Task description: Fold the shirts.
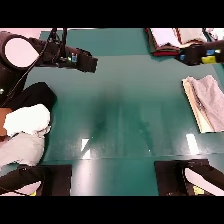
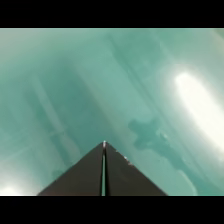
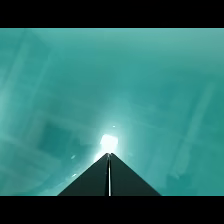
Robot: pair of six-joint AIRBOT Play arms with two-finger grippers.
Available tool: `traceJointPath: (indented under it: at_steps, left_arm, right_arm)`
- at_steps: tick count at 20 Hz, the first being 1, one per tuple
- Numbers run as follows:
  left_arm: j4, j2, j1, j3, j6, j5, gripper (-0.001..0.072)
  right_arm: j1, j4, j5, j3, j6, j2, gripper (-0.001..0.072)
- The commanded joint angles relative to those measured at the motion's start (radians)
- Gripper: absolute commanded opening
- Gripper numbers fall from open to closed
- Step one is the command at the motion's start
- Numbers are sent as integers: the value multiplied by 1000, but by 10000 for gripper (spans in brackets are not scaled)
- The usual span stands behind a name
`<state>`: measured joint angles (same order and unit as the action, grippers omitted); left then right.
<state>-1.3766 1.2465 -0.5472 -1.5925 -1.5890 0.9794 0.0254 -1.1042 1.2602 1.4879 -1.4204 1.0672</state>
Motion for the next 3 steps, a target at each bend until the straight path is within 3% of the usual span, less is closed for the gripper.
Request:
traceJointPath:
  at_steps: [1, 3]
  left_arm:
    - [0, 0, 0, 0, 0, -41, 21]
    - [0, 0, 0, 0, 0, -63, 21]
  right_arm:
    - [97, 3, 1, 25, 8, 34, 12]
    - [103, 4, 5, 24, 8, 41, 12]
